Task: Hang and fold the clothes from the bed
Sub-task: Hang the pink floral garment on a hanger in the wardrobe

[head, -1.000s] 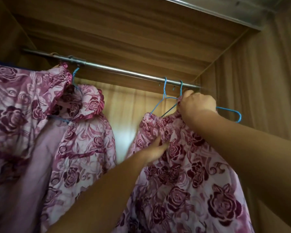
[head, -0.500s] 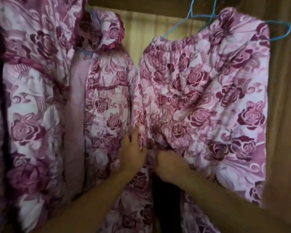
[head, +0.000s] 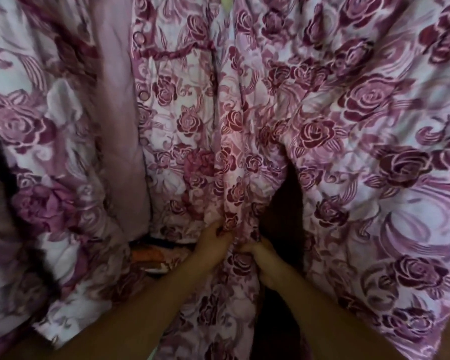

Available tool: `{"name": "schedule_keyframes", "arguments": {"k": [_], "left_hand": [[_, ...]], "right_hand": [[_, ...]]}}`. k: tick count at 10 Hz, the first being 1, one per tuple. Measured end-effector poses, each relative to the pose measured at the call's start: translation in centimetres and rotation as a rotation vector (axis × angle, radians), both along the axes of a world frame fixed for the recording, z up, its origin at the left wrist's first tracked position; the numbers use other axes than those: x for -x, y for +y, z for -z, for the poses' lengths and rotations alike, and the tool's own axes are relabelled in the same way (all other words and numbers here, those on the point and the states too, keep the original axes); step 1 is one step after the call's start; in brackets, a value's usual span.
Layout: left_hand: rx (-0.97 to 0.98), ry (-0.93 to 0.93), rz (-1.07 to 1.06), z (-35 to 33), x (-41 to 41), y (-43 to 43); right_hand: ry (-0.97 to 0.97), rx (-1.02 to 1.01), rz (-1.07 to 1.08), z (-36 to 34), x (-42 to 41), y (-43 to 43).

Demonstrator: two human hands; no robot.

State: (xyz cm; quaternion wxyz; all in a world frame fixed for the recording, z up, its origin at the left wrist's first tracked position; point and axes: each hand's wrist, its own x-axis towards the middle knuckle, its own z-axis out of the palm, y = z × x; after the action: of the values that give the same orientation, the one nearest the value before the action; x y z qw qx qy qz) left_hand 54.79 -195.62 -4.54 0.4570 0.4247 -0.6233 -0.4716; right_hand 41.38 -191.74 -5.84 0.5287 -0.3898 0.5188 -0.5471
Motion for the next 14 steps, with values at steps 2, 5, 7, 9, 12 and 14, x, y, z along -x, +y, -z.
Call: {"name": "schedule_keyframes", "arguments": {"k": [2, 5, 7, 9, 12, 14], "left_hand": [[-0.048, 0.137, 0.202, -6.3, 6.6, -0.9], [0.024, -0.196, 0.178, -8.8, 12.1, -6.5], [-0.011, -0.532, -0.038, -0.9, 5.3, -7.3], [0.149, -0.382, -0.115, 2.3, -1.0, -0.3], [0.074, -0.884, -0.094, 3.6, -11.6, 11.2], [-0.021, -1.082, -0.316, 4.2, -16.2, 20.5]], "right_hand": [[0.458, 0.400, 0.507, -5.0, 4.2, -1.6], [0.740, 0.138, 0.308, -6.4, 11.4, -3.2], [1.070, -0.186, -0.031, -0.3, 9.1, -3.0], [1.173, -0.054, -0.068, 0.3, 5.0, -0.2], [1.338, 0.107, -0.376, -1.4, -0.5, 7.3], [1.447, 0.279, -0.427, -0.5, -3.3, 11.4]]}}
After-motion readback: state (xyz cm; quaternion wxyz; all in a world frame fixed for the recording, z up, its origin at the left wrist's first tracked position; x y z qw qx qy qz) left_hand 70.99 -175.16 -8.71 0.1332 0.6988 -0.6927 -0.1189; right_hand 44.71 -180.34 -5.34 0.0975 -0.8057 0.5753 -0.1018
